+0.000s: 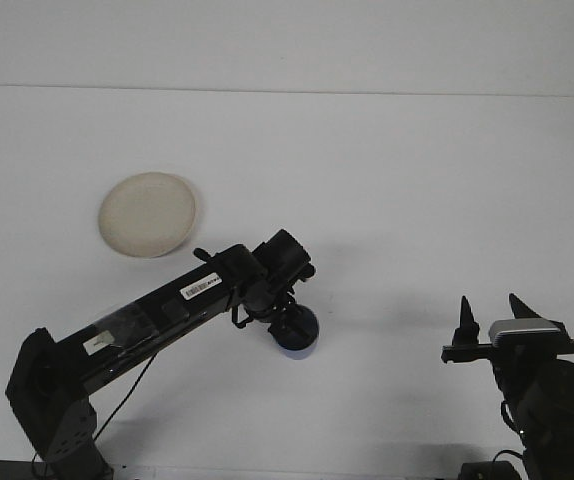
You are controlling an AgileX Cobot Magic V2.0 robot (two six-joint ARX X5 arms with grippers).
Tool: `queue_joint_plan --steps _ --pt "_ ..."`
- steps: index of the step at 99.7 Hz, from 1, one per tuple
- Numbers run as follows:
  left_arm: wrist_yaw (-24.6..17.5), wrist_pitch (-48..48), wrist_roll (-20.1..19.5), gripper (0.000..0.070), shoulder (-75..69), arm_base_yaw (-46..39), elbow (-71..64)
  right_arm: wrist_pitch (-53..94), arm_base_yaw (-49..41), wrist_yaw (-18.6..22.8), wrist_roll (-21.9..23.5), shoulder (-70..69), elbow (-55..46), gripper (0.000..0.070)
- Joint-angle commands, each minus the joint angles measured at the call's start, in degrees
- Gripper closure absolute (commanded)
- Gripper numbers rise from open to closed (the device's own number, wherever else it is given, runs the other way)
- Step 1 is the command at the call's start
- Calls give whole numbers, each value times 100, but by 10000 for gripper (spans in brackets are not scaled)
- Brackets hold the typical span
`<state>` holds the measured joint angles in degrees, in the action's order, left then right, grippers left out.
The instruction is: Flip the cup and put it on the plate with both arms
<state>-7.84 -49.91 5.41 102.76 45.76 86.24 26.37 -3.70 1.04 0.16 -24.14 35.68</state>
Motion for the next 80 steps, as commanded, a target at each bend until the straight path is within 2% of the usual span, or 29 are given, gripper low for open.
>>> queue_joint_plan --steps 1,17,35,58,80 --pt "-20 -9 -90 691 120 55 136 -57 -9 7 2 -28 20 210" --pt "22 -334 -236 690 120 -13 310 -57 -7 4 2 -28 20 210" --pt "343 -881 -505 691 120 -511 1019 -57 -7 4 2 -28 20 210" --pt "949 -1182 -758 691 120 -1714 2033 -57 -7 4 2 -28 20 210" --pt "979 -1088 -719 690 146 -3064 2282 -57 -7 4 2 -28 20 210"
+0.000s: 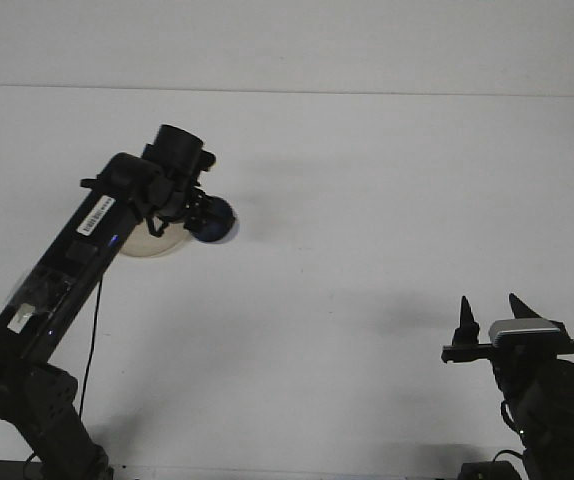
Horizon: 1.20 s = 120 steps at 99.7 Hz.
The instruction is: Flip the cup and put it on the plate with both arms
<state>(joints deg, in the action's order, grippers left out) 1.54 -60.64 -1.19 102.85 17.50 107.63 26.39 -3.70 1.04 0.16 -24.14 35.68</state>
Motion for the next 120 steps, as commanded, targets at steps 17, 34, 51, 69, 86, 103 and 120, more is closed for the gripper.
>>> queue_joint_plan --steps 17,34,51,69,86,103,120 --pt "48 57 39 690 319 -1036 140 -57 -9 4 2 -28 20 210" --pt "48 219 76 690 662 -1519 140 -57 -7 4 2 -28 20 210" --pt "46 463 81 690 968 -1792 142 -52 -7 4 2 -28 20 210" --pt "37 529 81 690 1285 -2015 140 -20 -7 4 2 -28 20 210" --pt "-153 516 79 682 1421 -2044 142 -17 -7 4 2 -28 20 210" --pt "-184 608 81 408 1419 -2044 160 -15 -7 4 2 -28 20 210" --pt "-184 573 107 146 1419 -2046 304 -7 -7 4 4 -28 20 210"
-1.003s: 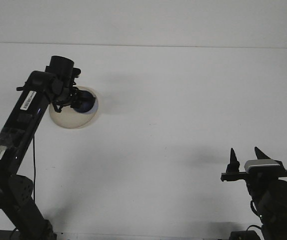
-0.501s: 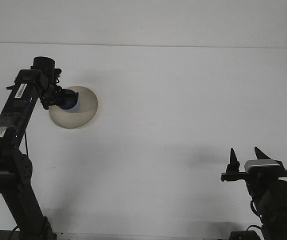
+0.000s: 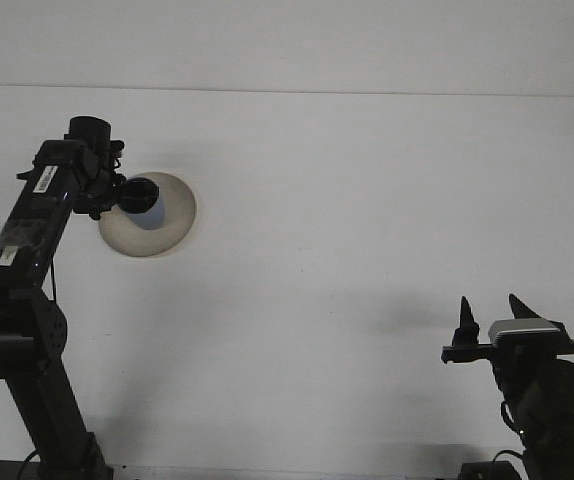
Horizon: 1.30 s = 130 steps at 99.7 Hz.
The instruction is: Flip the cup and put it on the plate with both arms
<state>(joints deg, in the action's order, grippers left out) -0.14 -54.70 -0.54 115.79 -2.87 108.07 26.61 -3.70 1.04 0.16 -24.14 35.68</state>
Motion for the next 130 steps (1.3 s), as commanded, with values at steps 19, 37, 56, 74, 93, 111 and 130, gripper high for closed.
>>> queue_joint_plan --steps 19,37,56,74,93,111,130 --pt "-15 -350 168 63 120 -11 855 79 -7 4 4 -28 20 210" --pt "-13 -796 229 63 -70 -11 1296 107 -7 4 7 -28 20 210" --pt "-15 -1224 247 64 -597 -4 1263 105 -7 4 7 -28 20 210" --pt "-15 -1080 323 64 -1410 22 837 105 -7 4 7 -28 20 210" --pt "-15 -214 417 64 -2865 199 -592 103 -7 4 4 -28 20 210" --pt "-15 704 535 65 -4433 378 -2286 105 -7 4 4 -28 20 210" --pt "-13 1740 599 65 -6026 566 -3827 107 -7 7 4 -28 20 210"
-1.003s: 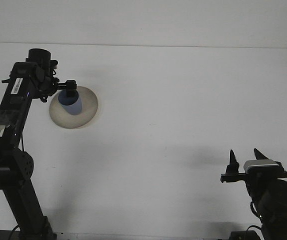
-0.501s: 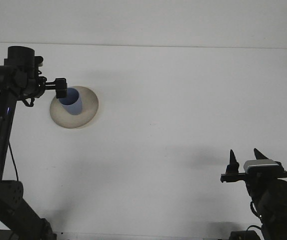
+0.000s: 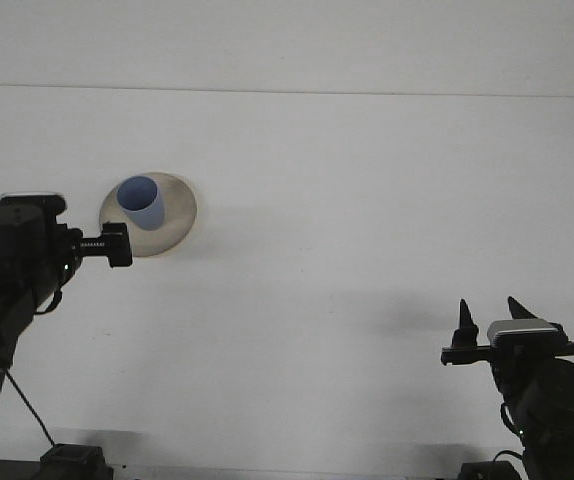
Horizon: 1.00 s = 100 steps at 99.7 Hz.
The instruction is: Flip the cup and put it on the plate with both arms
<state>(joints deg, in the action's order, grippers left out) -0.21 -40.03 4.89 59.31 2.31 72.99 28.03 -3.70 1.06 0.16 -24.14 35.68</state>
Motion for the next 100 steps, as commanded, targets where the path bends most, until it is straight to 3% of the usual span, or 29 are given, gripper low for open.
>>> queue_joint_plan --steps 1,22,44,84,91,100 --pt "-7 328 57 65 -459 61 -402 -35 -7 4 7 -28 20 210" --pt "-9 1327 35 66 -2109 297 -2131 -35 -9 4 4 -28 20 210" --pt "-7 1663 -120 76 -3460 374 -3373 -48 -7 7 4 -28 20 210" --pt "66 1735 -74 83 -4179 372 -3685 -140 -7 2 2 -28 20 218" --pt "66 1733 -76 163 -4179 372 -3685 -142 -7 2 2 -28 20 296" --pt "66 1733 -76 424 -4179 372 -3685 -140 -7 2 2 -28 20 494"
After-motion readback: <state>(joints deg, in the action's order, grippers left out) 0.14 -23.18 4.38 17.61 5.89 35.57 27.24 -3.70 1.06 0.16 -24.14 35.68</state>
